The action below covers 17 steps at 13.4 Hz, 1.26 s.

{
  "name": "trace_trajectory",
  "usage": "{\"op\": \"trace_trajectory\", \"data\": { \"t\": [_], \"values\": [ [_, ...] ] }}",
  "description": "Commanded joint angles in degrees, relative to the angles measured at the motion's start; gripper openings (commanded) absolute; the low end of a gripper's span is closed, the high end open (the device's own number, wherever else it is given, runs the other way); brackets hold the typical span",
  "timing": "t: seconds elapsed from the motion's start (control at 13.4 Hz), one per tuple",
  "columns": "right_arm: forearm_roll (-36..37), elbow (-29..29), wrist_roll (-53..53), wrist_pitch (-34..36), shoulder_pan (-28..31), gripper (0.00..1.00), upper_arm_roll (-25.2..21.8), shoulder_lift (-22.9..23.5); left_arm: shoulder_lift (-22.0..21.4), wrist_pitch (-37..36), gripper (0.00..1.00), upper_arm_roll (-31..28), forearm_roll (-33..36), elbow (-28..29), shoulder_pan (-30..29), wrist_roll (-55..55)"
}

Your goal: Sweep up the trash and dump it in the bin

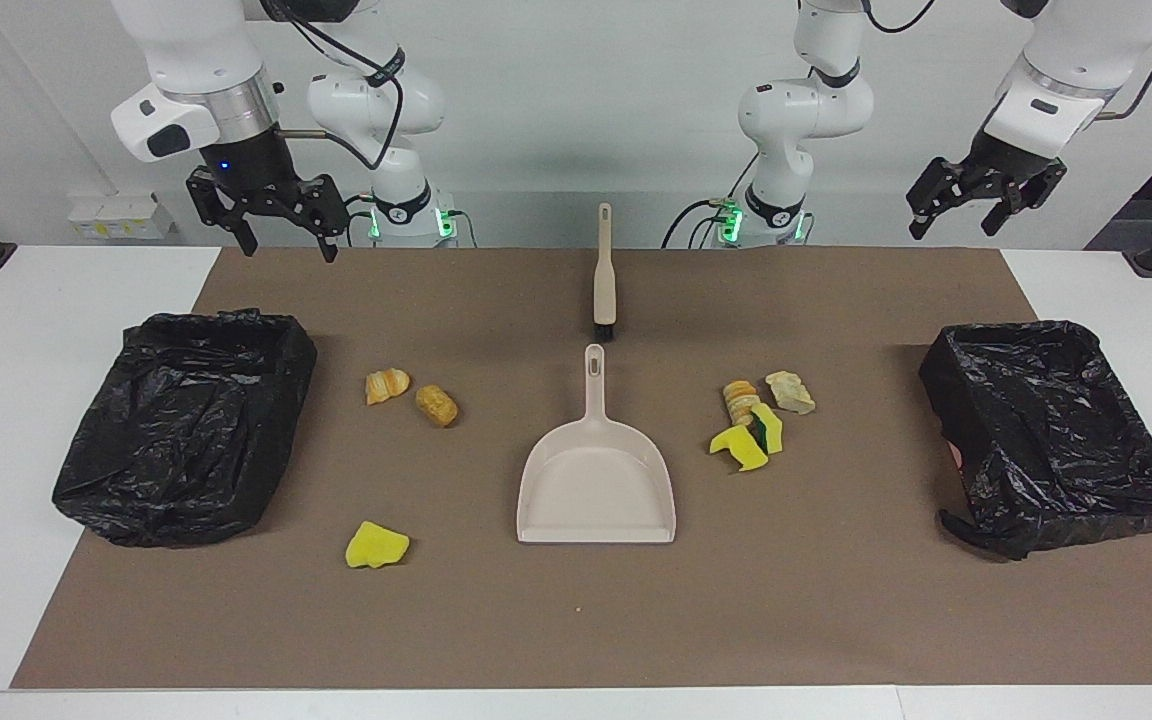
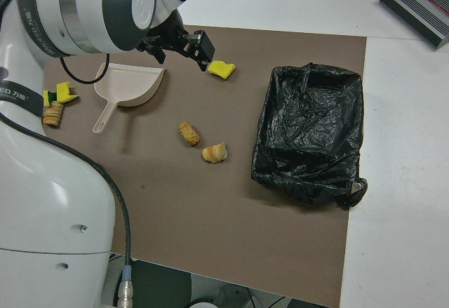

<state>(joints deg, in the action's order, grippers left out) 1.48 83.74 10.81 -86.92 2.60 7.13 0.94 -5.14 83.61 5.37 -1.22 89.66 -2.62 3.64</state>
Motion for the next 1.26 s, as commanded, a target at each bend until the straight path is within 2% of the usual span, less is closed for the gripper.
{"op": "trace_trajectory", "data": {
  "t": [0.0,0.3,0.45,0.67,0.82,1.19],
  "values": [
    [-0.69,0.11,0.8,-0.53,0.31,1.0,0.26,-0.5,-1.72,0.15,1.0,-0.01,-0.54,1.92,0.07,-0.66],
    [-0.86,0.11,0.88,-0.44,0.13,1.0,0.26,-0.5,-2.33,0.85,1.0,0.07,-0.71,3.32,0.34,-0.04],
    [-0.86,0.11,0.97,-0.44,-0.05,1.0,0.26,-0.58,-4.52,1.47,1.0,0.51,-0.71,7.26,1.38,0.13],
    [-0.95,0.11,0.97,-0.53,-0.13,1.0,0.26,-0.58,-8.21,5.14,1.0,0.6,-0.71,14.64,6.3,0.49],
    [-1.04,0.19,0.97,-0.53,-0.14,1.0,0.26,-0.58,-10.24,8.75,1.0,0.69,-0.71,19.83,11.64,3.72],
    [-0.95,0.37,-0.17,-1.58,0.66,1.0,-0.1,-0.58,-13.05,14.37,1.0,0.78,-0.71,30.11,29.13,19.79]
  ]
}}
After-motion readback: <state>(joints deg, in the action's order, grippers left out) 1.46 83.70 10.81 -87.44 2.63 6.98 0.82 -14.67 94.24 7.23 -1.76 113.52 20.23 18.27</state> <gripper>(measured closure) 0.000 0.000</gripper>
